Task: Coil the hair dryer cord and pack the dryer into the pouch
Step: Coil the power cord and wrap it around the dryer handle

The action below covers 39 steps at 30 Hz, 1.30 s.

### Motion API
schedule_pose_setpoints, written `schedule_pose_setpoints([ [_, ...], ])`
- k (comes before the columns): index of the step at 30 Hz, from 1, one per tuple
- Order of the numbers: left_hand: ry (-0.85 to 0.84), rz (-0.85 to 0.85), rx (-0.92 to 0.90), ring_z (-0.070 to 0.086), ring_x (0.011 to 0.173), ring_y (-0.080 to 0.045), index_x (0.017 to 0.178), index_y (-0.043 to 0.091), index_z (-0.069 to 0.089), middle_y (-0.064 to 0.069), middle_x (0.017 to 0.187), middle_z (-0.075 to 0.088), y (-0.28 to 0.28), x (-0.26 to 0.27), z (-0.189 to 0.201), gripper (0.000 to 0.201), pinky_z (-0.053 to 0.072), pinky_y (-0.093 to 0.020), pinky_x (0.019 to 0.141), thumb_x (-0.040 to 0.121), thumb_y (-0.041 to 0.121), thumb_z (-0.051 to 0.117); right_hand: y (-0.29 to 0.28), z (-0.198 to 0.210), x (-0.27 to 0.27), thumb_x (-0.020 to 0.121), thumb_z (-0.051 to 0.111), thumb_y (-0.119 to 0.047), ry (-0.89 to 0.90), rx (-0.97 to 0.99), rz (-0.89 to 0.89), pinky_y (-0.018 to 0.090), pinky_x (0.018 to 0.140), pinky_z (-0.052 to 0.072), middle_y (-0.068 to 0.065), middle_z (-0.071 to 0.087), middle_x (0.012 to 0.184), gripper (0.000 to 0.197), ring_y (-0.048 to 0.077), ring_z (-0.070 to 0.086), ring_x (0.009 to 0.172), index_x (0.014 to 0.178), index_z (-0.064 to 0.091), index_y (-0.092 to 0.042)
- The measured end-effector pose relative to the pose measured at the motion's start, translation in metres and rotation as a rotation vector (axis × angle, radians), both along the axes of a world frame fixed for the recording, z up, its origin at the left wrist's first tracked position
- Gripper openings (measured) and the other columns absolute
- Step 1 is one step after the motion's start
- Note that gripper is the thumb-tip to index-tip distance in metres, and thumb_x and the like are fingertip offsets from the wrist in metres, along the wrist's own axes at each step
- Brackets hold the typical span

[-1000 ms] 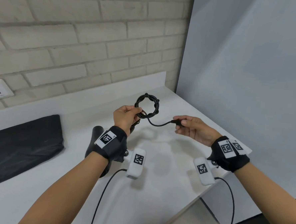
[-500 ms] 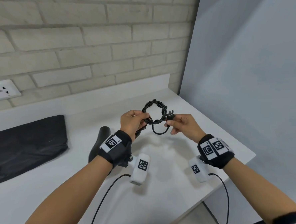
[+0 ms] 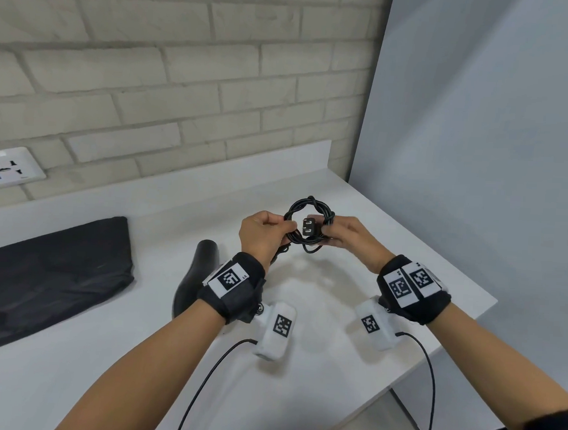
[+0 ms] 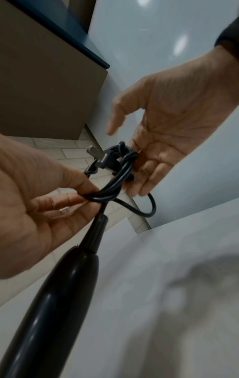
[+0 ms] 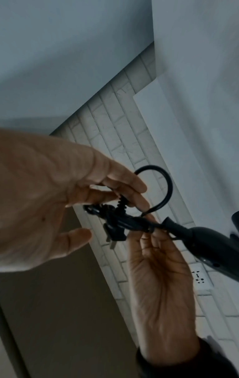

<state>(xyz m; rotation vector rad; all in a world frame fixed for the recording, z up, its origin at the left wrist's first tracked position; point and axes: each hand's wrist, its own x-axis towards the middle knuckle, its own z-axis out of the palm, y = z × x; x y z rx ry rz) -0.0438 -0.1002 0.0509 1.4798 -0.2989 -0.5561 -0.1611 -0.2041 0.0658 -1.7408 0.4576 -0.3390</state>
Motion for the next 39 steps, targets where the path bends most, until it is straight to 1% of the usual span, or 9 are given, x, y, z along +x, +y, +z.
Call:
schedule_pose_setpoints([
  [4,-0.049,0.004,0.021,0.058,0.053,-0.025,0.061,0.011,0.055,-0.013,0.064,0.060,-0.003,-0.001,0.001,0.022,0.045,-0.025,0.050,0.071,0.002,0.072,-0.005,0.009,0.006,0.095,0.047,-0.022,-0.073,0.068,-0.162,0.019,0.064,0.056,0.009,0.064,0.082,0.032,0.006,0.066,0.055,0.121,0.052,-0.003],
  [9,-0.153,0.010,0.057,0.057,0.051,-0.021,0.062,0.012,0.054,-0.008,0.061,0.059,-0.003,-0.004,-0.001,0.022,0.047,-0.024,0.050,0.073,0.004,0.072,-0.011,0.016,0.013,0.096,0.046,-0.016,-0.020,0.105,-0.143,0.021,0.065,0.056,0.009,0.065,0.082,0.029,0.005,0.066,0.052,0.118,0.054,0.001],
  [12,-0.159,0.005,0.063,0.058,0.051,-0.021,0.063,0.012,0.054,-0.007,0.060,0.058,-0.002,-0.005,-0.002,0.022,0.047,-0.025,0.050,0.073,0.004,0.072,-0.010,0.020,0.011,0.093,0.044,0.001,-0.083,0.119,-0.110,0.020,0.063,0.056,0.015,0.064,0.084,0.023,0.011,0.068,0.056,0.112,0.046,-0.011],
  [17,-0.177,0.036,0.077,0.056,0.050,-0.023,0.060,0.012,0.054,-0.008,0.060,0.058,-0.005,0.000,0.000,0.022,0.047,-0.027,0.051,0.071,0.002,0.071,0.001,0.007,0.005,0.069,0.056,0.002,-0.110,-0.292,0.018,0.022,0.067,0.046,0.004,0.058,0.092,0.039,0.014,0.052,0.068,0.096,0.053,-0.026],
  [21,-0.187,0.020,0.101,0.057,0.050,-0.023,0.060,0.012,0.054,-0.008,0.060,0.059,-0.007,-0.003,-0.002,0.022,0.046,-0.023,0.046,0.070,0.003,0.072,0.004,0.003,0.010,0.072,0.075,-0.004,-0.114,-0.410,-0.184,0.015,0.072,0.043,-0.004,0.065,0.090,0.034,-0.001,0.055,0.068,0.102,0.066,-0.017],
  [26,-0.151,0.042,0.099,0.062,0.058,-0.029,0.059,0.012,0.054,-0.010,0.062,0.060,-0.009,-0.001,-0.001,0.023,0.051,-0.027,0.051,0.070,0.002,0.072,0.003,0.005,0.006,0.071,0.077,-0.031,0.029,-0.783,-0.356,0.025,0.075,0.038,-0.006,0.045,0.109,0.032,0.008,0.042,0.091,0.100,0.072,-0.020],
  [30,-0.125,0.039,0.106,0.064,0.060,-0.030,0.060,0.011,0.053,-0.013,0.065,0.061,-0.011,-0.002,0.000,0.023,0.051,-0.028,0.052,0.071,0.002,0.071,0.011,0.019,-0.003,0.068,0.080,-0.020,-0.157,-0.549,-0.312,0.032,0.078,0.049,-0.004,0.057,0.088,0.023,0.017,0.056,0.080,0.088,0.070,-0.015],
  [34,-0.128,0.038,0.124,0.061,0.054,-0.027,0.059,0.011,0.053,-0.010,0.061,0.060,-0.013,-0.003,-0.001,0.024,0.050,-0.027,0.050,0.071,0.001,0.072,0.022,0.026,-0.005,0.069,0.078,-0.006,-0.297,-0.184,-0.324,0.045,0.084,0.053,-0.002,0.069,0.082,0.023,0.024,0.063,0.074,0.075,0.067,-0.025],
  [39,-0.147,0.052,0.133,0.061,0.055,-0.029,0.060,0.009,0.053,-0.013,0.065,0.061,-0.014,-0.002,0.001,0.023,0.054,-0.032,0.055,0.071,0.001,0.070,0.024,0.043,-0.006,0.074,0.070,0.004,-0.462,-0.031,-0.322,0.021,0.069,0.056,-0.015,0.069,0.065,0.021,0.006,0.063,0.058,0.078,0.065,-0.016],
])
